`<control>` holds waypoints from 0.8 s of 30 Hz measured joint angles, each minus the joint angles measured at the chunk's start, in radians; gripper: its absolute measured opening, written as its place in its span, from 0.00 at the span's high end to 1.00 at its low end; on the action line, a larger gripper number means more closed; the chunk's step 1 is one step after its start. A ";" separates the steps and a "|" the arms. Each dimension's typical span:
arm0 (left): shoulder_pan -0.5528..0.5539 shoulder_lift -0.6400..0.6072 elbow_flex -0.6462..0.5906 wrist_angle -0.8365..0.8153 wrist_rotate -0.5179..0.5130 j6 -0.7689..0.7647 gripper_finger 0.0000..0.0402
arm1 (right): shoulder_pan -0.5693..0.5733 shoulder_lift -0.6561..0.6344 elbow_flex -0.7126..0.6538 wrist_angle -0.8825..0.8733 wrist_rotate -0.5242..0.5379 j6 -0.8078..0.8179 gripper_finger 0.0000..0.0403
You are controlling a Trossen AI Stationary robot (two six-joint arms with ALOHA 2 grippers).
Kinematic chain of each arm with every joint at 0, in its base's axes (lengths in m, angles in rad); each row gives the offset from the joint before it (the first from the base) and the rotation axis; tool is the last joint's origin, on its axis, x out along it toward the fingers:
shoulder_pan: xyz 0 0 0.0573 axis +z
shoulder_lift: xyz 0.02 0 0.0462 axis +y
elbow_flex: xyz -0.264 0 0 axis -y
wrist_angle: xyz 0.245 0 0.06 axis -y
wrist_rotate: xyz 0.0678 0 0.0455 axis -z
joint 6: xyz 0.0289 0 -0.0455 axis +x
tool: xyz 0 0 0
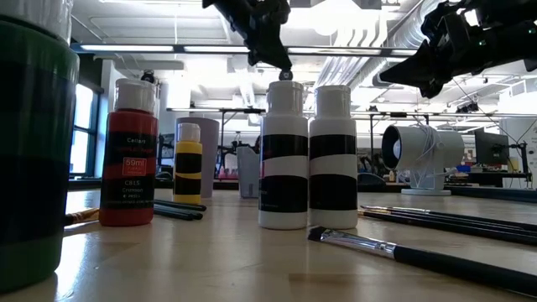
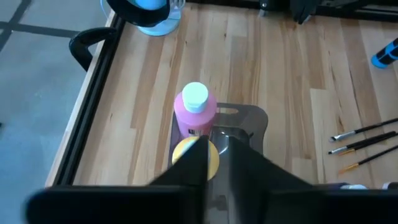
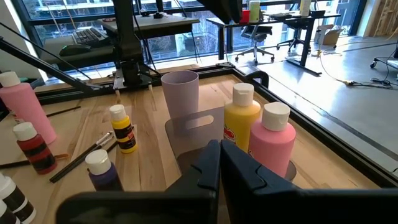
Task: Pick & Place Paint Supplies
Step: Put the silver paint brush into the purple cup
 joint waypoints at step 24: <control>-0.063 -0.101 0.001 -0.446 0.029 0.031 1.00 | 0.000 0.020 0.000 -0.019 0.009 0.076 0.99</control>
